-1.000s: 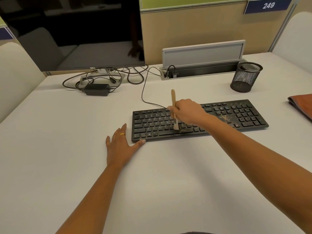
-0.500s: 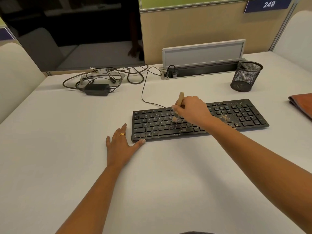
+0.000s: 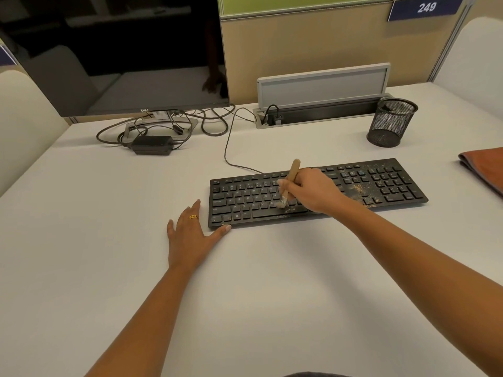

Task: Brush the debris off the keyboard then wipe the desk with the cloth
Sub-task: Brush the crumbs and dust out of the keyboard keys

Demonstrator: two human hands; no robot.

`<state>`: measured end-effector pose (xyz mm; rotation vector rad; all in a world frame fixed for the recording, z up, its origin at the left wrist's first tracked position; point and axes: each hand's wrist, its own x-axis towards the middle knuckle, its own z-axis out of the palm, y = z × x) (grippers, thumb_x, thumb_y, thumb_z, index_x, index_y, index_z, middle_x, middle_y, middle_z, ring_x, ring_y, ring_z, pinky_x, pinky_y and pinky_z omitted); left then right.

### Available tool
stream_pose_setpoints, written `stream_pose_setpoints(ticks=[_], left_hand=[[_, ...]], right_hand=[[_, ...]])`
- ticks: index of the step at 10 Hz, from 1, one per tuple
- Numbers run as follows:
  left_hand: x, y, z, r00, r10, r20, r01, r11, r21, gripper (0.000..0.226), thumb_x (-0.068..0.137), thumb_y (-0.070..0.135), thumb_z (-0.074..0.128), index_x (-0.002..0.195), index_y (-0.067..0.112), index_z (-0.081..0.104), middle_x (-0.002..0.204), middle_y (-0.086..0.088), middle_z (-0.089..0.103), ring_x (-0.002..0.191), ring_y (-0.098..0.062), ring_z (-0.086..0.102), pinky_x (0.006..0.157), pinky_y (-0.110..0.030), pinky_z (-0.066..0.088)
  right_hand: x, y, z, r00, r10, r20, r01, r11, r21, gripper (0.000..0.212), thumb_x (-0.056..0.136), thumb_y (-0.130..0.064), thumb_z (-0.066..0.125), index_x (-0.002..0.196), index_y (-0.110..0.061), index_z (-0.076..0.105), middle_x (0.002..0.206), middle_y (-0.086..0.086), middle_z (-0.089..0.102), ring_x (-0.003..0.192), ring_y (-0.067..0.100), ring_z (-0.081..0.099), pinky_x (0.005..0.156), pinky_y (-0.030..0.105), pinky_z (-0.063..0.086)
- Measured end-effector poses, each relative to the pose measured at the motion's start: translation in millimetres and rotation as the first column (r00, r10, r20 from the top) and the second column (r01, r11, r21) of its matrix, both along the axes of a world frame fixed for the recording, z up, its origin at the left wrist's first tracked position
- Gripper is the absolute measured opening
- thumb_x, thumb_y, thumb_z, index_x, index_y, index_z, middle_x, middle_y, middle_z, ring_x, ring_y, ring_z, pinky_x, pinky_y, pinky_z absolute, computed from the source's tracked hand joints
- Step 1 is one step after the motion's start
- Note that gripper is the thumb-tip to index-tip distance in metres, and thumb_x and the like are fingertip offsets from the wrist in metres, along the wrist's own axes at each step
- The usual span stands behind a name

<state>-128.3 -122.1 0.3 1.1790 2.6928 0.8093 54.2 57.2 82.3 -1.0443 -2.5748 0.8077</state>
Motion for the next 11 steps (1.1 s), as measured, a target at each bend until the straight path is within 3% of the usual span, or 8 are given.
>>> stream_pose_setpoints(ticks=[1,2,3,5,6,7,8,11], left_hand=[[0,0,0,1.000,0.000,0.001,0.000,1.000,-0.003,0.093,0.079,0.062,0.061,0.150,0.016,0.023,0.154,-0.003,0.030,0.144,-0.015,0.022,0.119,-0.042,0.001],[0,0,-1,1.000,-0.002,0.002,0.002,1.000,0.000,0.093,0.079,0.062,0.062,0.150,0.016,0.023,0.154,-0.003,0.031,0.144,-0.015,0.022,0.119,-0.042,0.001],[0,0,-1,1.000,-0.004,-0.004,0.004,1.000,-0.001,0.094,0.079,0.062,0.061,0.150,0.016,0.023,0.154,-0.003,0.031,0.144,-0.014,0.021,0.119,-0.042,0.001],[0,0,0,1.000,-0.003,0.006,0.003,1.000,-0.003,0.093,0.079,0.062,0.061,0.150,0.017,0.022,0.154,-0.002,0.030,0.144,-0.015,0.021,0.119,-0.042,0.001],[0,0,0,1.000,-0.004,0.006,0.004,1.000,0.000,0.093,0.079,0.061,0.062,0.150,0.016,0.022,0.154,-0.002,0.030,0.144,-0.015,0.021,0.119,-0.042,0.001],[0,0,0,1.000,0.001,0.003,-0.001,1.000,-0.004,0.093,0.079,0.062,0.061,0.150,0.016,0.022,0.154,-0.002,0.030,0.144,-0.015,0.022,0.119,-0.042,0.001],[0,0,0,1.000,0.001,-0.002,-0.001,1.000,-0.015,0.093,0.079,0.062,0.061,0.150,0.017,0.022,0.154,-0.002,0.030,0.144,-0.014,0.021,0.119,-0.042,0.001],[0,0,0,1.000,0.004,-0.006,-0.004,1.000,-0.015,0.093,0.079,0.062,0.061,0.150,0.016,0.023,0.154,-0.002,0.029,0.144,-0.014,0.021,0.119,-0.042,0.001]], right_hand=[[3,2,0,0.998,0.033,-0.060,-0.036,0.998,-0.049,0.042,0.095,-0.041,0.045,0.083,-0.010,0.070,0.077,0.001,0.069,0.062,0.015,0.056,0.060,0.030,0.043],[12,4,0,0.994,0.104,0.038,-0.105,0.994,0.008,0.045,0.095,-0.044,0.045,0.084,-0.009,0.070,0.075,0.001,0.068,0.060,0.012,0.054,0.056,0.027,0.040],[17,10,9,0.984,0.058,0.169,-0.087,0.983,0.165,0.041,0.097,-0.044,0.040,0.078,-0.015,0.061,0.061,-0.007,0.051,0.059,0.011,0.048,0.052,0.024,0.032],[13,12,-3,0.998,-0.058,-0.017,0.059,0.997,0.058,0.047,0.096,-0.042,0.043,0.084,-0.006,0.069,0.065,0.003,0.058,0.055,0.011,0.047,0.052,0.027,0.033],[14,7,-8,0.999,-0.041,-0.017,0.042,0.999,0.023,0.043,0.097,-0.040,0.041,0.084,-0.011,0.070,0.078,0.004,0.067,0.070,0.018,0.061,0.066,0.034,0.048],[11,8,-2,0.995,-0.067,-0.079,0.066,0.998,-0.011,0.041,0.098,-0.037,0.040,0.083,-0.011,0.069,0.077,0.003,0.067,0.069,0.019,0.061,0.067,0.033,0.048],[12,9,-5,0.993,-0.082,-0.084,0.084,0.996,0.028,0.043,0.098,-0.040,0.040,0.081,-0.011,0.067,0.067,-0.001,0.058,0.057,0.011,0.048,0.051,0.026,0.033],[21,10,-2,0.995,0.101,-0.024,-0.101,0.995,0.006,0.042,0.095,-0.043,0.043,0.093,-0.012,0.071,0.081,0.004,0.070,0.073,0.021,0.061,0.068,0.037,0.047]])
